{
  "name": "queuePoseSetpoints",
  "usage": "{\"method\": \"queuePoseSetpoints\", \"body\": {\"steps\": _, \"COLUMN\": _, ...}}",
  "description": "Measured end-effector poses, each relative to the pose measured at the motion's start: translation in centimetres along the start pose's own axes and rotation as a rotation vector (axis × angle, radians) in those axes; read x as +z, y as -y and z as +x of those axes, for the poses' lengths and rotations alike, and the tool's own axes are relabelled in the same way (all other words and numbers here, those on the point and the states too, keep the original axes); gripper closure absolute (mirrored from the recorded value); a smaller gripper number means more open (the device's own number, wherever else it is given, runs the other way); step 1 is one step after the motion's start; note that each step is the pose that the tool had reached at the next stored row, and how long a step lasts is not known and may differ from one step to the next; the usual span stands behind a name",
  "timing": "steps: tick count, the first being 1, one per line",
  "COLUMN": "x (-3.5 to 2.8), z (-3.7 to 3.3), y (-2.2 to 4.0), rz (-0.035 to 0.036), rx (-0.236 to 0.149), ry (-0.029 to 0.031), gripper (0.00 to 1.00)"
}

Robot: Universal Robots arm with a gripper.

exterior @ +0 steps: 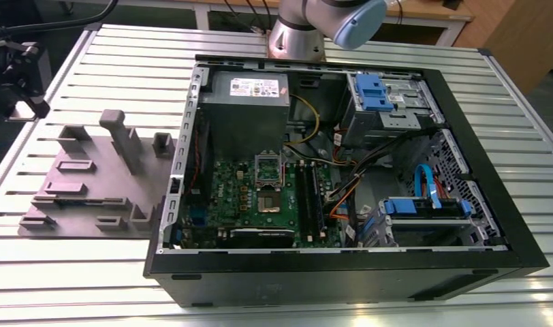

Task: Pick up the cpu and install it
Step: 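Pick up the cpu and move it towards the insertion slot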

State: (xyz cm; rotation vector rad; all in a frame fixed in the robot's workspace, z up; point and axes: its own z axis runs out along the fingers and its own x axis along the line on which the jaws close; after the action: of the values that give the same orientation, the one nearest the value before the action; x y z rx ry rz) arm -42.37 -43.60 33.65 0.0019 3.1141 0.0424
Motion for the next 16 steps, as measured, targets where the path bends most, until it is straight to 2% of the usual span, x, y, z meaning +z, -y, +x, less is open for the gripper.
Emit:
{"method": "queuePoseSetpoints", "body": {"steps": 5, "x": 0.00, "z": -0.22, "y": 0.00, "rz": 0.0000, "rx": 0.000, "ry": -0.0001, "gripper": 0.53}}
{"method": "queuePoseSetpoints", "body": {"steps": 11, "x": -0.63, "z": -0.24, "y": -0.02, "rz": -0.0002, "rx": 0.000, "ry": -0.0001, "gripper": 0.53}}
{"method": "queuePoseSetpoints", "body": {"steps": 16, "x": -0.67, "z": -0.24, "y": -0.02, "rz": -0.0004, "rx": 0.000, "ry": 0.0000, "gripper": 0.53}}
